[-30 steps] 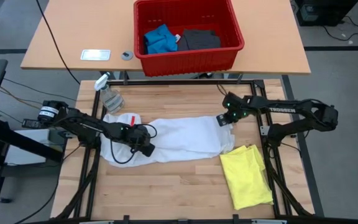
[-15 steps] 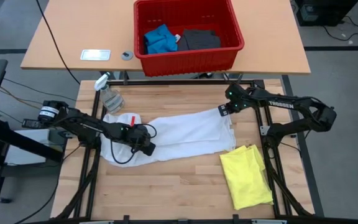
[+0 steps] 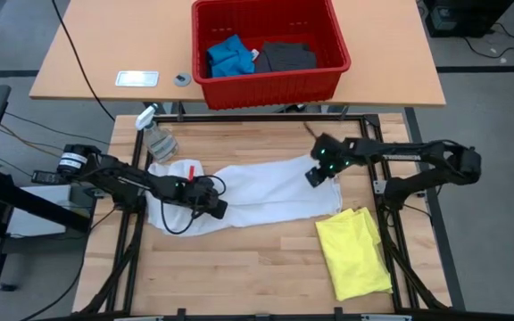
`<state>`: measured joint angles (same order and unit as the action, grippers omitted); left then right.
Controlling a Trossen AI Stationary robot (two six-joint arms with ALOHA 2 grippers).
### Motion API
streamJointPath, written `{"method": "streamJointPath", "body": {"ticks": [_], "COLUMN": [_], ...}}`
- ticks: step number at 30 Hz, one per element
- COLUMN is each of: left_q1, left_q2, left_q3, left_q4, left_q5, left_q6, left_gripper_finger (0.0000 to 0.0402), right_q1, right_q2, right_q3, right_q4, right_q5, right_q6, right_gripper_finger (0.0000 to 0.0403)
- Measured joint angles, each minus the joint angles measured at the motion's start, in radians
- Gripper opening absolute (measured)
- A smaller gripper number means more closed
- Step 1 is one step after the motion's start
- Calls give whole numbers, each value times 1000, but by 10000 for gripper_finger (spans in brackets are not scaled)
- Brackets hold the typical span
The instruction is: Fold Laundry from Bin
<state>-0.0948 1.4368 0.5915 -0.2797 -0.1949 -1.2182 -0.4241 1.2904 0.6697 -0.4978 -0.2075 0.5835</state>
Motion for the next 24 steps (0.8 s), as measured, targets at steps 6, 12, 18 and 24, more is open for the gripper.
{"method": "streamJointPath", "body": {"ticks": [6,12,18,24], "left_q1": [59,113,128,165], "left_q2": [0,0,-1,-2], "left_q3": [0,0,1,2], "left_q4": [17,51,115,179], "left_q5": [-7,-1,25,80], "left_q6": [72,112,116,166], "left_gripper_finger": [50,50,50,50], "right_q1": [134,252,369,462], "right_q2": [132,291,363,463], "right_q3": [0,4,43,160], "right_q4": [128,271,354,343], "right_q5": [15,-39,-78,-128], "right_q6": [28,87,182,203], "right_gripper_finger": [79,22,10,5]}}
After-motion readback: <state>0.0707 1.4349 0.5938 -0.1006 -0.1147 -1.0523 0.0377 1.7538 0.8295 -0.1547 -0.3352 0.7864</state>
